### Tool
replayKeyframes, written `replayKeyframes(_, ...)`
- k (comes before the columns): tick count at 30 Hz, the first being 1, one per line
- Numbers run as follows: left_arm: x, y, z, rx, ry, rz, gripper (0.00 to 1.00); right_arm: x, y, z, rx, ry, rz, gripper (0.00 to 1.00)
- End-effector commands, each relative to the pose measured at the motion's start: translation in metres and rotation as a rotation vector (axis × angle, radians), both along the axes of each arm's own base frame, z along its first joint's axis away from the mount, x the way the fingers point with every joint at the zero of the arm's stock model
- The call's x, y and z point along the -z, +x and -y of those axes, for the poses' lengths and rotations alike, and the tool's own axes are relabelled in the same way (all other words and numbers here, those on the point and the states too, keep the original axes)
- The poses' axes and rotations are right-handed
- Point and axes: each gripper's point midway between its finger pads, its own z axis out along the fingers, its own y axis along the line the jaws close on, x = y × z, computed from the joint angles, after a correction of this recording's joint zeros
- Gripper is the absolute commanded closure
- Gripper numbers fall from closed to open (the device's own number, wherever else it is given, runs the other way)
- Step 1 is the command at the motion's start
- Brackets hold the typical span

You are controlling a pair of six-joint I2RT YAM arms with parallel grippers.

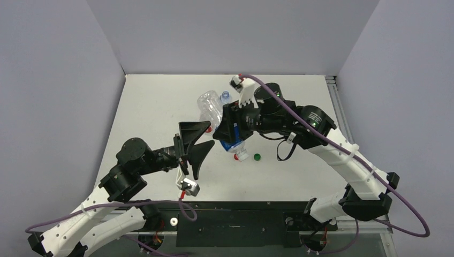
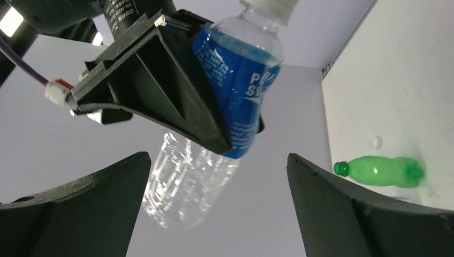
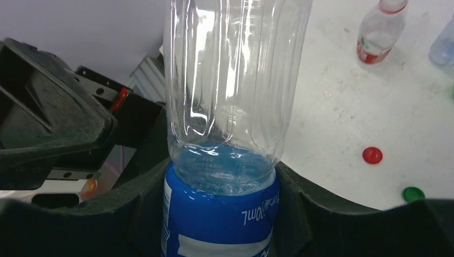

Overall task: Unscrew the bottle caps
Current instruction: Pick up the plastic bottle at the center of the board.

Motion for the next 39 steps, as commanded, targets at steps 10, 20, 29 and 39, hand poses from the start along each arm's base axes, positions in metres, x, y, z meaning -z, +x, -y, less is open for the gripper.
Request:
replayKeyframes(10, 0.002, 0.016, -0.009, -0.128, 0.062, 0.249, 0.04, 0.024, -0.067, -0.018, -0.297, -0.142, -0.139, 0.69)
replayKeyframes(20, 0.010, 0.013, 0.004, -0.127, 0.142, 0.225, 0.29, 0.036, -0.043, -0.035, -0.302, -0.142, -0.125, 0.70)
replayKeyframes(29, -0.003, 0.028, -0.008, -0.252, 0.019, 0.045, 0.70, -0.011, 0.014, -0.010, -0.095, -0.039, 0.056, 0.30)
replayKeyframes(39, -0.020, 0.066, -0.032, -0.454, -0.482, -0.566, 0.73, -0.139, 0.051, 0.081, 0.385, 0.243, 0.518, 0.19)
